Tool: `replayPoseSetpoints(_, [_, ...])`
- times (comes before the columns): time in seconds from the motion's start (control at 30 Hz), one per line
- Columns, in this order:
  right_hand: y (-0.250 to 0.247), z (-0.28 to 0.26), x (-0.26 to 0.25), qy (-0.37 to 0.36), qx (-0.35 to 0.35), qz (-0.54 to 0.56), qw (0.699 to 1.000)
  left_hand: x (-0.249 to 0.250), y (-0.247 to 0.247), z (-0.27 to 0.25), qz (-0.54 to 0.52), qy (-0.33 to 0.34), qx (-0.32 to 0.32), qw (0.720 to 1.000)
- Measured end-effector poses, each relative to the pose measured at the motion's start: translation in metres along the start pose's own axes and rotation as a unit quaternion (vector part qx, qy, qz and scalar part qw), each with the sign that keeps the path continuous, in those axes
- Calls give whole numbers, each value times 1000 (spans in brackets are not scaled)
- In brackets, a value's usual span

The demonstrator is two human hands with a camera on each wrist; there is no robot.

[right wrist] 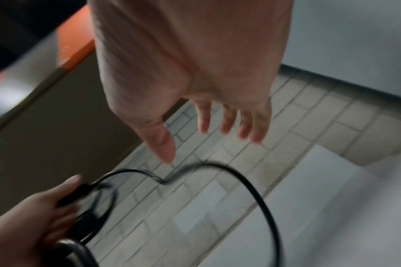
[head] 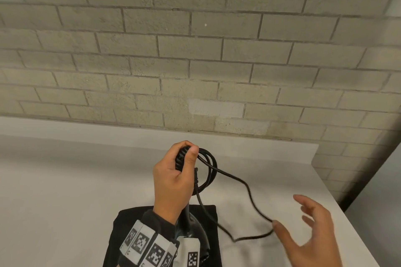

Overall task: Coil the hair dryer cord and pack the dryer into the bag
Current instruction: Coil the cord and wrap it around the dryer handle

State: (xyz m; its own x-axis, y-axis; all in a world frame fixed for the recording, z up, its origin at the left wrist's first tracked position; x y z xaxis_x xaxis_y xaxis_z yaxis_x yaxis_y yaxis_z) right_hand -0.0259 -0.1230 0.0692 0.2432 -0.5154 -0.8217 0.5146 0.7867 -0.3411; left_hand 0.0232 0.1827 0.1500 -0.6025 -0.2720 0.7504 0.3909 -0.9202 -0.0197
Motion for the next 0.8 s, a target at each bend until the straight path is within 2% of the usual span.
replayPoseSetpoints(0.07, [6, -17, -53, -107, 54, 35, 992, 6, 5, -2, 14, 16, -10, 1000])
replayPoseSetpoints(0.13, [32, -33, -88, -146, 23, 91, 985, 11, 9, -4, 18, 25, -17, 999])
replayPoseSetpoints(0.2, [82, -42, -90, -77, -100, 87, 988, 12, 11, -5, 17, 24, -17, 999])
replayPoseSetpoints(0.27, [128, -56, -77, 21, -226, 73, 971, 12, 12, -5, 17, 23, -17, 999])
replayPoseSetpoints(0.3, [143, -60, -73, 66, -265, 105, 956, 12, 12, -6, 18, 23, -18, 999])
replayPoseSetpoints(0.37, [161, -64, -74, 114, -321, 187, 922, 11, 11, -6, 16, 21, -18, 999])
replayPoseSetpoints(0.4, [163, -65, -75, 120, -333, 198, 914, 10, 9, -6, 12, 17, -16, 1000])
replayPoseSetpoints(0.53, [147, -63, -63, 106, -356, 179, 911, 3, -1, -3, 10, 6, -3, 1000])
replayPoseSetpoints(0.6, [135, -61, -46, 116, -368, 142, 912, 1, -5, -3, 5, 1, -1, 1000])
replayPoseSetpoints(0.7, [113, -53, -11, 85, -389, 20, 917, 0, -10, -3, 5, 2, -1, 1000])
replayPoseSetpoints(0.8, [102, -50, 31, 61, -421, -147, 893, 0, -10, -5, 7, 2, -3, 1000])
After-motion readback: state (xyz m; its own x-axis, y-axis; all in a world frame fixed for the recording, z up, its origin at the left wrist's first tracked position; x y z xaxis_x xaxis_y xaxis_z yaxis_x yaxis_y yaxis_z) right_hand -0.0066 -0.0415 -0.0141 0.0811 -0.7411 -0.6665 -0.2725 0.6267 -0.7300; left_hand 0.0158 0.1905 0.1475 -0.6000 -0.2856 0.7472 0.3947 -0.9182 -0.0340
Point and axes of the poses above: each hand's wrist, its own z-axis towards the middle knuckle, its own y-axis out of the palm, x = y × z, the point moved 10 cm from there along z, towards the middle knuckle
